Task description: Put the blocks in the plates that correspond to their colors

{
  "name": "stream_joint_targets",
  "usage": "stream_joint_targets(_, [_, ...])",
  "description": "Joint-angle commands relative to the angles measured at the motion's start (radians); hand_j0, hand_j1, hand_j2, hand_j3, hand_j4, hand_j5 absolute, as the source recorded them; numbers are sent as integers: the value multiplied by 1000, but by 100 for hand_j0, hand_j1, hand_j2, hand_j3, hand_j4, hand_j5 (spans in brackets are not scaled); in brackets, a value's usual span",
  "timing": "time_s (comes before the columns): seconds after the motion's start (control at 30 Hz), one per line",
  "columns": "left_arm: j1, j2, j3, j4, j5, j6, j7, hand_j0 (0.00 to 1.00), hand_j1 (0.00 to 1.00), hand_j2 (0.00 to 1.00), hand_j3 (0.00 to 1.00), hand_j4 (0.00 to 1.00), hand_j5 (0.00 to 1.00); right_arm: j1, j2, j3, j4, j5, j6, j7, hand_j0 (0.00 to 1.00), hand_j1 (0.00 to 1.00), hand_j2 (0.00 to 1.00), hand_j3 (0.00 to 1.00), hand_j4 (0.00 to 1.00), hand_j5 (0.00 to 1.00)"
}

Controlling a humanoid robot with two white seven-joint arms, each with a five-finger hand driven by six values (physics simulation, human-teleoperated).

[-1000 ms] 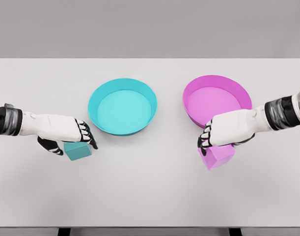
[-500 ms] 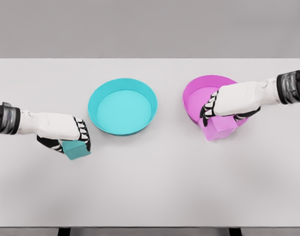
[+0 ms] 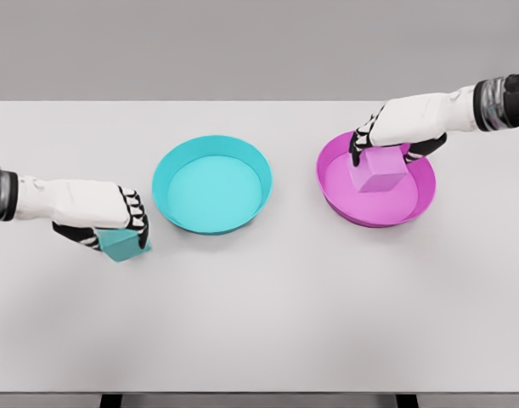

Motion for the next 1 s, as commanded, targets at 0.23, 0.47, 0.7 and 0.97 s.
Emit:
stream_joint_targets(0.23, [0,4,52,-1,8,3,0,58,58,58,58,58,58,2,13,2,66,57,2,0,100,100,100,100,100,100])
stream_joint_targets(0.47, [48,-12,161,9,8,3,0,58,58,58,58,58,58,-2,13,0,67,54,2,0,100,100,100,100,100,100])
stream_joint_targets(0.7, [64,-70,206,45,7,3,0,58,58,58,58,58,58,-21,-50,-121,187,-56,2,0,100,100,100,100,100,100])
stream_joint_targets(0.97, [63,-194,253,161,4,3,0,58,58,58,58,58,58,-2,-50,-113,242,-42,2,0,100,100,100,100,100,100])
